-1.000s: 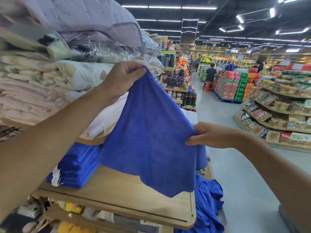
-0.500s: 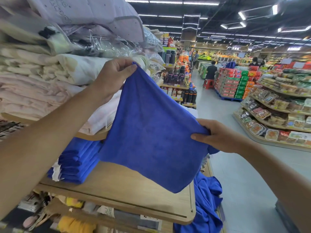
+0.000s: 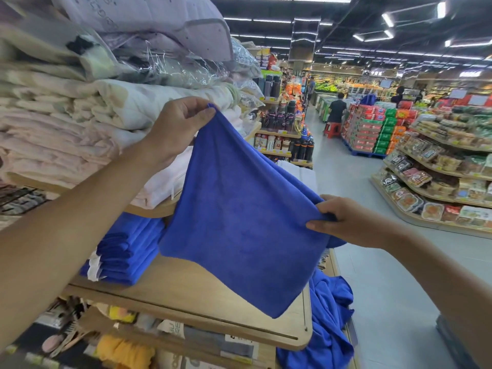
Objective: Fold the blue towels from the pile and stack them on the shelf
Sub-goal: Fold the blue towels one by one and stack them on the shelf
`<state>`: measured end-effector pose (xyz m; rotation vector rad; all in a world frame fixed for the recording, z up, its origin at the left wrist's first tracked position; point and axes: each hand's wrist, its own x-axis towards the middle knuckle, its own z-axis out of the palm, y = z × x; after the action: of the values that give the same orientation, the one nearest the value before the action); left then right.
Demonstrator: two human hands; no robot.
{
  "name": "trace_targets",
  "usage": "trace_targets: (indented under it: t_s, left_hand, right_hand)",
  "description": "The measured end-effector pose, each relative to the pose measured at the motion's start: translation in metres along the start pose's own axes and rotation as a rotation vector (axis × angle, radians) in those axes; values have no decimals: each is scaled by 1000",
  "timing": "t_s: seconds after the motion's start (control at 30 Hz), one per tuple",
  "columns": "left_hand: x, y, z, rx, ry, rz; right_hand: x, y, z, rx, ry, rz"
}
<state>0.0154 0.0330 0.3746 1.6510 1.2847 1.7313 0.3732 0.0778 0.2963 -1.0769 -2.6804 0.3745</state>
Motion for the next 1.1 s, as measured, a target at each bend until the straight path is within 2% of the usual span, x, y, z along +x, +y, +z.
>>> trace_targets:
  t_s: [0.07, 0.1, 0.2, 0.23, 0.27, 0.4, 0.53, 0.67, 0.77, 0.87, 1.03, 1.1]
  left_hand:
    - [-1, -1, -1, 17, 0, 17]
    - [-2, -2, -2, 18, 3, 21]
    - [-3, -3, -5, 6, 12, 20]
    - [-4, -4, -5, -4, 17, 17]
    - [-4, -4, -5, -24, 25, 15]
    - [-3, 1, 3, -115, 105, 66]
    - [2, 9, 11, -188, 171, 90]
    - [4, 15, 13, -240, 184, 69]
    - [6, 20, 10, -261, 169, 53]
    - [8, 25, 6, -310, 154, 22]
    - [11, 28, 7, -362, 149, -17]
    - [10, 29, 10, -386, 140, -19]
  right_hand:
    - [-1, -2, 3, -73, 146, -25]
    - [-2, -3, 3, -26, 208, -19]
    - [-2, -1, 4, 511, 219, 92]
    - [-1, 1, 5, 644, 187, 108]
    - [0, 2, 6, 673, 170, 87]
    - [-4, -12, 20, 506, 64, -79]
    - [-2, -20, 42, 501, 39, -86]
    - [0, -35, 60, 229, 90, -107]
    - [4, -44, 71, 151, 198, -131]
    - [7, -46, 73, 118, 408, -141]
    - [7, -65, 74, 226, 594, -216]
    - [8, -75, 77, 123, 747, -201]
